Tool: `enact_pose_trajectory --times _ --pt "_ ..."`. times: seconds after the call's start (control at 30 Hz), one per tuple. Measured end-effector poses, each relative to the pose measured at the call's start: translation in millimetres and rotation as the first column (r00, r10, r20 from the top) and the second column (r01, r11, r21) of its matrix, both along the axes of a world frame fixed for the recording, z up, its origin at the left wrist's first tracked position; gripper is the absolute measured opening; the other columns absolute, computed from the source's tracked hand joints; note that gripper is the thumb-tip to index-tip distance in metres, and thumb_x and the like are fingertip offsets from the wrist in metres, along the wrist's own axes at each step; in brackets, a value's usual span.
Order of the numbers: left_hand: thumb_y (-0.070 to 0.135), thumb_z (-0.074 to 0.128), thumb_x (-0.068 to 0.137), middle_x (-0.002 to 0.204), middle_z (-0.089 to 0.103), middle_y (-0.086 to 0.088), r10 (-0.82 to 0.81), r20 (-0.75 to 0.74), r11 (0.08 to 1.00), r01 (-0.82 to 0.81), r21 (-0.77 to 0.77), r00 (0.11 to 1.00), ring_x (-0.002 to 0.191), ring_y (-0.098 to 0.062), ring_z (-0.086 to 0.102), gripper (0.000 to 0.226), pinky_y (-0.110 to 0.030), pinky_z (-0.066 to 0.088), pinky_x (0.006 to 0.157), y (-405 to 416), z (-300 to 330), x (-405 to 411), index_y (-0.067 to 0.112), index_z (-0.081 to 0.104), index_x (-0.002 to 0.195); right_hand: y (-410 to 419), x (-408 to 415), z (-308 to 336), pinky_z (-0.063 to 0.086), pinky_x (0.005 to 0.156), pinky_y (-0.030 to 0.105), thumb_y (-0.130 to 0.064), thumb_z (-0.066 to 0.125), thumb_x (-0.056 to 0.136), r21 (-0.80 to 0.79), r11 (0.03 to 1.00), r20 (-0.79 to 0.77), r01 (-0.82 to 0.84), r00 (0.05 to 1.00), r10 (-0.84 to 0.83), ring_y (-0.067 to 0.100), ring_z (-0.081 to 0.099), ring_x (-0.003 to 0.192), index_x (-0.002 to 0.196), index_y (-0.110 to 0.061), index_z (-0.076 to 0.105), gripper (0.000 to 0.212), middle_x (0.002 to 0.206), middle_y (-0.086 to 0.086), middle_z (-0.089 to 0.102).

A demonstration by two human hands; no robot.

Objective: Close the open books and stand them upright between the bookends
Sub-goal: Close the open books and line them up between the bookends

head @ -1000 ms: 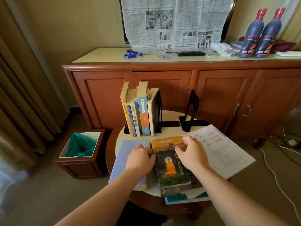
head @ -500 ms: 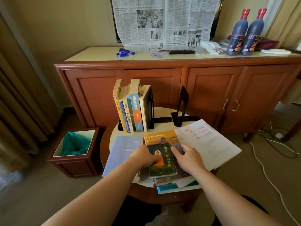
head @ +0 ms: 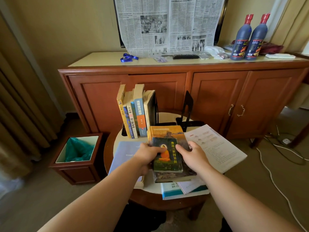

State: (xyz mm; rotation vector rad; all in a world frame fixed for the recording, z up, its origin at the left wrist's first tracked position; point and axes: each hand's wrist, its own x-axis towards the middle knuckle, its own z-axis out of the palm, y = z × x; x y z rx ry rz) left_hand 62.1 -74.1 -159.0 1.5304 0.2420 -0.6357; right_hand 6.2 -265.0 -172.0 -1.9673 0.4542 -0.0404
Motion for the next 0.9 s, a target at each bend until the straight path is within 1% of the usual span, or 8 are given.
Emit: enact_pose_trajectory --times 0.13,0.23,0.37,0.47,0.63,0.73,0.8,0.9 --pt "0.011 0.073 0.094 0.111 0.077 -0.024 0.03 0.018 0.991 -0.027 -0.134 0.999 0.093 -0.039 0.078 0.039 -0.043 0.063 0.069 26.4 11.8 6.9 0.001 0.061 0.131 21.6 9.7 23.3 0.053 0.101 0.043 -0.06 0.075 0.086 0.019 0.998 0.042 -0.062 0.997 0.061 0.014 0.058 0.117 0.128 -0.037 0.054 0.052 0.129 -0.013 0.06" --pt "0.014 0.066 0.1 0.107 0.078 -0.021 0.085 0.054 0.988 -0.077 -0.136 0.995 0.085 -0.034 0.077 0.028 -0.041 0.063 0.067 51.8 27.2 11.5 0.002 0.067 0.125 47.1 24.1 38.8 0.046 0.11 0.043 -0.062 0.081 0.078 0.028 0.994 0.086 -0.11 0.99 0.107 0.017 0.053 0.13 0.145 -0.034 0.048 0.08 0.143 -0.013 0.053" --pt "0.024 0.072 0.098 0.091 0.08 -0.013 0.127 0.189 0.99 -0.136 0.035 0.974 0.076 -0.027 0.079 0.029 -0.038 0.063 0.065 92.2 34.4 24.6 0.003 0.067 0.119 89.9 44.9 37.0 0.046 0.11 0.042 -0.072 0.076 0.075 -0.037 0.988 0.049 -0.152 0.987 0.154 0.02 0.051 0.137 0.154 -0.028 0.043 0.096 0.153 -0.009 0.05" --pt "0.038 0.078 0.093 0.098 0.078 -0.006 0.088 0.252 0.955 -0.154 0.254 0.964 0.082 -0.021 0.077 0.04 -0.034 0.062 0.068 113.9 29.7 30.6 0.011 0.066 0.12 118.3 52.3 25.9 0.05 0.088 0.032 -0.064 0.073 0.084 -0.101 0.977 0.006 -0.19 0.981 0.192 0.02 0.062 0.12 0.14 -0.026 0.052 0.072 0.135 -0.005 0.064" --pt "0.085 0.063 0.069 0.132 0.064 -0.006 -0.188 0.211 0.705 -0.018 0.709 0.959 0.112 -0.025 0.066 0.095 -0.041 0.056 0.098 133.3 -6.8 36.1 0.02 0.061 0.139 142.7 52.2 1.5 0.054 0.081 0.033 -0.058 0.072 0.089 -0.324 0.918 -0.11 -0.228 0.973 0.203 0.019 0.066 0.108 0.126 -0.026 0.057 0.052 0.124 -0.003 0.068" --pt "0.073 0.061 0.089 0.14 0.062 -0.007 -0.229 0.197 0.682 0.013 0.731 0.953 0.121 -0.026 0.062 0.081 -0.038 0.051 0.1 126.9 -12.9 33.2 0.018 0.051 0.148 135.5 48.4 -6.6 0.055 0.083 0.034 -0.068 0.066 0.088 -0.421 0.874 -0.103 -0.244 0.97 0.221 0.018 0.063 0.109 0.127 -0.029 0.058 0.055 0.123 -0.005 0.068" --pt "0.073 0.059 0.09 0.152 0.05 -0.013 -0.223 0.195 0.573 -0.034 0.819 0.955 0.136 -0.033 0.051 0.092 -0.047 0.045 0.111 117.8 -11.4 33.0 0.015 0.036 0.157 125.4 43.2 -6.2 0.055 0.09 0.034 -0.067 0.061 0.092 -0.399 0.874 -0.075 -0.278 0.96 0.271 0.017 0.062 0.113 0.132 -0.032 0.059 0.054 0.129 -0.007 0.067" --pt "0.055 0.065 0.091 0.157 0.041 -0.012 -0.274 0.374 0.479 -0.212 0.852 0.886 0.146 -0.035 0.037 0.084 -0.053 0.031 0.12 98.7 -2.8 26.1 0.018 0.03 0.159 100.6 29.5 -4.9 0.049 0.099 0.033 -0.063 0.053 0.099 -0.38 0.881 -0.077 -0.283 0.958 0.275 0.02 0.056 0.129 0.149 -0.023 0.05 0.065 0.145 -0.002 0.058"
